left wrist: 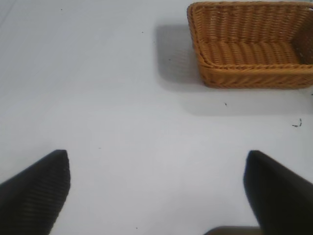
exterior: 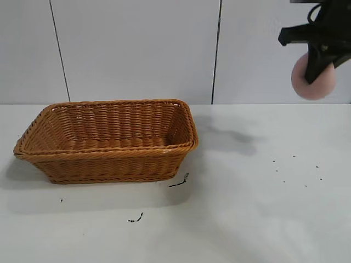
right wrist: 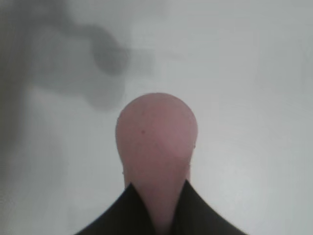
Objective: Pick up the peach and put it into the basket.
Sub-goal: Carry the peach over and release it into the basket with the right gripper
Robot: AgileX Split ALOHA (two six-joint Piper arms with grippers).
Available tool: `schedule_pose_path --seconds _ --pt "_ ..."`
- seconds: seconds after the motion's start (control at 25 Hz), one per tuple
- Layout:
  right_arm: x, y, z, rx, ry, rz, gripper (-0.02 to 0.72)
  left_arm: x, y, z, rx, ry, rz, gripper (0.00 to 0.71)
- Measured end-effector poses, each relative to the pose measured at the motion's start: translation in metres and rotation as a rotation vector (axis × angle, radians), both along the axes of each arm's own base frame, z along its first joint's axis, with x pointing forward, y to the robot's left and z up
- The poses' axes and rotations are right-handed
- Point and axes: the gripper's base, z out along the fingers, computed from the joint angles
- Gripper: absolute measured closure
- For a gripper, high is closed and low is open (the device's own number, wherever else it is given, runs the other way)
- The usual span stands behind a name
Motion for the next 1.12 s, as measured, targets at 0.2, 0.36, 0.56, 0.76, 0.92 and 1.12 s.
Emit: schedule_pose_path --seconds 0.2,0.36,0.56,0.76,0.92,1.12 --pt "-0.004 0.084 0.003 0.038 -0.042 0.171 0.71 0.0 0.0 0.0 0.0 0.0 0.0 0.017" --pt "-0.016 0.141 -0.016 0.051 -0.04 0.287 0.71 0.0 0.0 0.0 0.0 0.0 0.0 0.017" --pt "-0.016 0.183 -0.077 0.025 -0.001 0.357 0.71 0.0 0.0 0.0 0.0 0.0 0.0 0.017" --pt "-0.006 0.188 -0.137 -0.048 0.059 0.363 0.71 0.0 0.0 0.0 0.0 0.0 0.0 0.017" --pt "-0.003 0.187 -0.149 -0.073 0.062 0.342 0.665 0.0 0.0 0.0 0.0 0.0 0.0 0.017" --pt "-0.004 0.186 -0.147 -0.072 0.07 0.337 0.17 0.0 0.0 0.0 0.0 0.0 0.0 0.017"
